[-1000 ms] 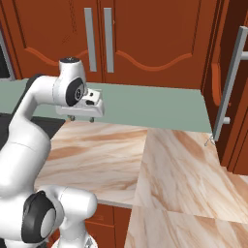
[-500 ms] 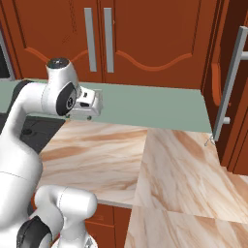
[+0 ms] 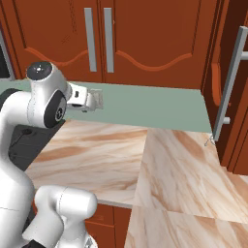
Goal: Open the cabinet directly in front. Then move the liquor and the mug to the dining counter with the candle on it.
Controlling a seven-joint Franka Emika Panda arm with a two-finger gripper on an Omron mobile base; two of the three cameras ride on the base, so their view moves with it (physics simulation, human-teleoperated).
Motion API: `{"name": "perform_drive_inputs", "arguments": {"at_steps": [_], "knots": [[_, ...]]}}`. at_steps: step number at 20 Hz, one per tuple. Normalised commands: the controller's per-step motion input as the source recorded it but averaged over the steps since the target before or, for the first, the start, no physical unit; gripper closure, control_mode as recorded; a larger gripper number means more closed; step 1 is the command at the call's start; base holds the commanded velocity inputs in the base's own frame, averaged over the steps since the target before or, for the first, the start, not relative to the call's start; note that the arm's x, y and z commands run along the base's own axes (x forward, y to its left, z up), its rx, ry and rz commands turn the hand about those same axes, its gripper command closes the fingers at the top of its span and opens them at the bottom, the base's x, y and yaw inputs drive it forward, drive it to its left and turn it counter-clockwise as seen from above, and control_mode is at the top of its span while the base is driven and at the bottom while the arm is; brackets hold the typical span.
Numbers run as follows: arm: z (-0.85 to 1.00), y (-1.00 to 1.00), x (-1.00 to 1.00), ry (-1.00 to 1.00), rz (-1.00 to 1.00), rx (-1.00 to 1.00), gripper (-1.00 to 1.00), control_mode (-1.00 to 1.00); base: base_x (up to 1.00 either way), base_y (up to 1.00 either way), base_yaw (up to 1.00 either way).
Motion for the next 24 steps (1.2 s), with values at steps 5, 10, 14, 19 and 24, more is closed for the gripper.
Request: {"name": "perform_drive_inputs", "arguments": {"at_steps": [5, 10, 14, 19, 24], "knots": [[0.58, 0.0, -0.17, -0.16, 0.0, 0.0, -1.0, -1.0, 0.0, 0.0, 0.0], [0.63, 0.0, -0.13, -0.16, 0.0, 0.0, -1.0, -1.0, 0.0, 0.0, 0.0], [0.61, 0.0, -0.09, -0.15, 0.0, 0.0, -1.0, -1.0, 0.0, 0.0, 0.0], [0.49, 0.0, -0.04, -0.15, 0.0, 0.0, -1.0, -1.0, 0.0, 0.0, 0.0], [0.37, 0.0, 0.0, -0.14, 0.0, 0.0, -1.0, -1.0, 0.0, 0.0, 0.0]]}}
